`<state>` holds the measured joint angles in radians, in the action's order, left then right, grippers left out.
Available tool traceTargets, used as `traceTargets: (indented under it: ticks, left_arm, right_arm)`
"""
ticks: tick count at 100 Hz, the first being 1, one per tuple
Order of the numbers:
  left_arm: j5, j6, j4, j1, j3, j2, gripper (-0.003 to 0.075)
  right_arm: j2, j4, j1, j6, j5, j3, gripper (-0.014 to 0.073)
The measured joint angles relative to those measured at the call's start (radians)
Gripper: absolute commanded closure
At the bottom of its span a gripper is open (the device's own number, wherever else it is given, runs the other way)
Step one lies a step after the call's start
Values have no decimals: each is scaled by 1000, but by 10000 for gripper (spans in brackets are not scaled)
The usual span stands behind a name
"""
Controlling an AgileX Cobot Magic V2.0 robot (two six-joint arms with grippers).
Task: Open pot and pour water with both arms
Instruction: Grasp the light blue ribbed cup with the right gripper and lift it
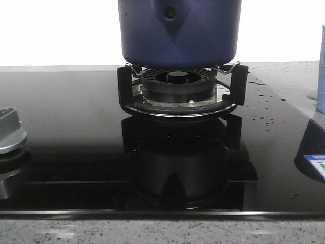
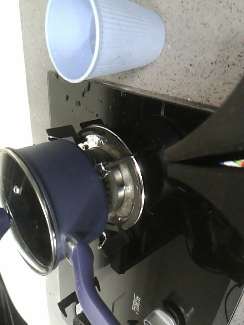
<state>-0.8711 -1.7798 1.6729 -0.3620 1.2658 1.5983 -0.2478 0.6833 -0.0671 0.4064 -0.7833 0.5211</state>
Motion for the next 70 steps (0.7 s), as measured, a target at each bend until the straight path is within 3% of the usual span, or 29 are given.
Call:
traceTargets:
  ticks: [56,70]
  left_arm:
    - [20,19,40,-70,64,124,158]
    - [13,21,65,-82,66,133,256]
  right_arm:
    - [0,0,0,0,0,0,665]
    - [0,0,0,0,0,0,665]
